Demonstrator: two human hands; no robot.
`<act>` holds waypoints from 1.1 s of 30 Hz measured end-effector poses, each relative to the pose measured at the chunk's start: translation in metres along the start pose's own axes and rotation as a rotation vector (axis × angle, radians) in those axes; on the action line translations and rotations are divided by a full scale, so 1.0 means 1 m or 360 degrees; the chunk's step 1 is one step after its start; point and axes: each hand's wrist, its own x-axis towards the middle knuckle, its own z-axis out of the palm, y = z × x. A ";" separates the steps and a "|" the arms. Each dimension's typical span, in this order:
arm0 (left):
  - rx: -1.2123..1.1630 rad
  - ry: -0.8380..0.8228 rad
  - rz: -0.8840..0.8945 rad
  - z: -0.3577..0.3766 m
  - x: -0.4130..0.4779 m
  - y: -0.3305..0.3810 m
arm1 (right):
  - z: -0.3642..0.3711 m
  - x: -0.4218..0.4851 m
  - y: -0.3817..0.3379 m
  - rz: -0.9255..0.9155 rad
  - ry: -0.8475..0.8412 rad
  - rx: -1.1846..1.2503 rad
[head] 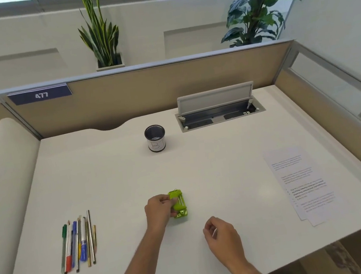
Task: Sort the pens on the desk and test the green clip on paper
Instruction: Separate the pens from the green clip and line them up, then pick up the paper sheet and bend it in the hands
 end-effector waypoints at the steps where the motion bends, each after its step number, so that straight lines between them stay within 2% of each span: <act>1: -0.0025 -0.0022 -0.0027 0.006 0.000 0.001 | -0.002 0.000 0.002 0.0012 0.0003 0.0003; 17: -0.0105 -0.0047 -0.0217 0.025 -0.003 -0.012 | -0.016 0.005 0.018 0.0078 -0.0025 -0.0041; 21: -0.0097 -0.0062 -0.0192 0.020 -0.006 -0.008 | -0.015 0.008 0.016 0.0079 -0.0030 -0.0027; 24: 0.0147 -0.0011 -0.0087 0.018 -0.011 -0.003 | -0.021 0.011 0.016 0.0100 0.0004 -0.0004; 26: 0.0664 0.0241 0.0056 0.018 -0.015 0.002 | -0.032 0.017 0.019 0.0148 0.0085 0.0050; 28: 0.0936 0.0472 0.0256 0.025 -0.022 0.009 | -0.052 0.024 0.028 0.0212 0.0222 0.0114; 30: 0.0904 0.0516 0.0426 0.045 -0.033 0.020 | -0.080 0.032 0.046 0.0267 0.0396 0.0189; 33: 0.0758 0.0261 0.0564 0.097 -0.046 0.037 | -0.131 0.049 0.084 0.0371 0.0659 0.0262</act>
